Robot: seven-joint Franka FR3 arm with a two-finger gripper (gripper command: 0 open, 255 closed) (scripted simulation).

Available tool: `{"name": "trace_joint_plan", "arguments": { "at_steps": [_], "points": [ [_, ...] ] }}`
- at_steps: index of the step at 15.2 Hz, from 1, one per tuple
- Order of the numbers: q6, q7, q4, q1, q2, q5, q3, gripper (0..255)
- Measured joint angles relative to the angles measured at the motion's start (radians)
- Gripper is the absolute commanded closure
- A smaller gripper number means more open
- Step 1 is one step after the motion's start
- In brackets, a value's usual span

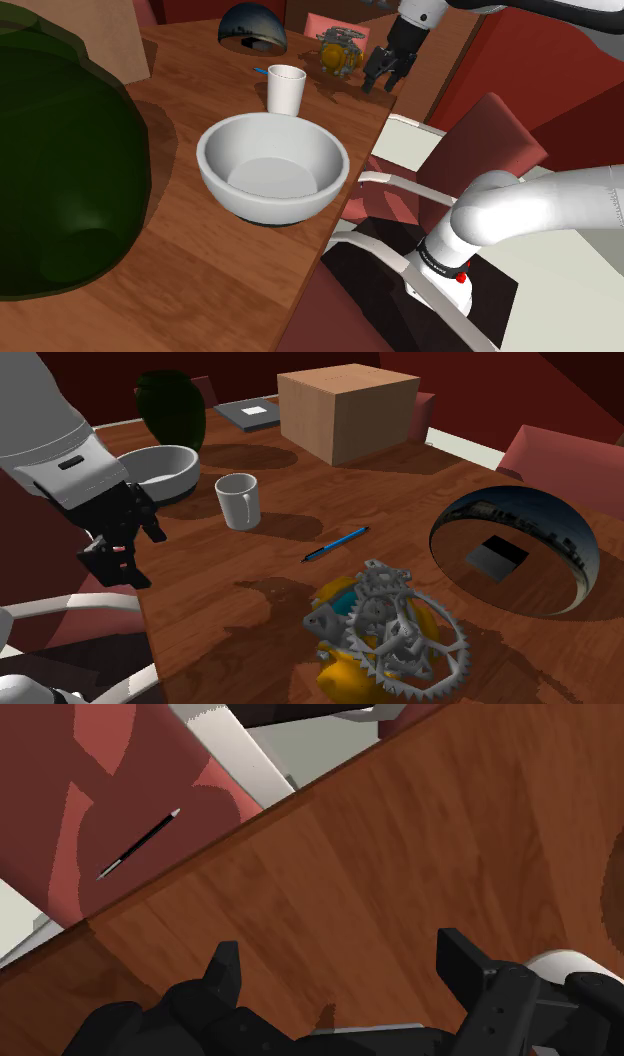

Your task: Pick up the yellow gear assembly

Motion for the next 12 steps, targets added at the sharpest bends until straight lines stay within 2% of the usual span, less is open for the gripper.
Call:
{"name": "trace_joint_plan", "arguments": {
  "at_steps": [3, 7, 12],
  "points": [
    [0.037, -0.021, 0.006, -0.003, 0.018, 0.007, -0.024, 0],
    [0.154, -0.097, 0.026, -0.009, 0.081, 0.037, -0.106, 0],
    [0.273, -0.206, 0.087, 0.001, 0.170, 0.108, -0.218, 0]
  ]
}}
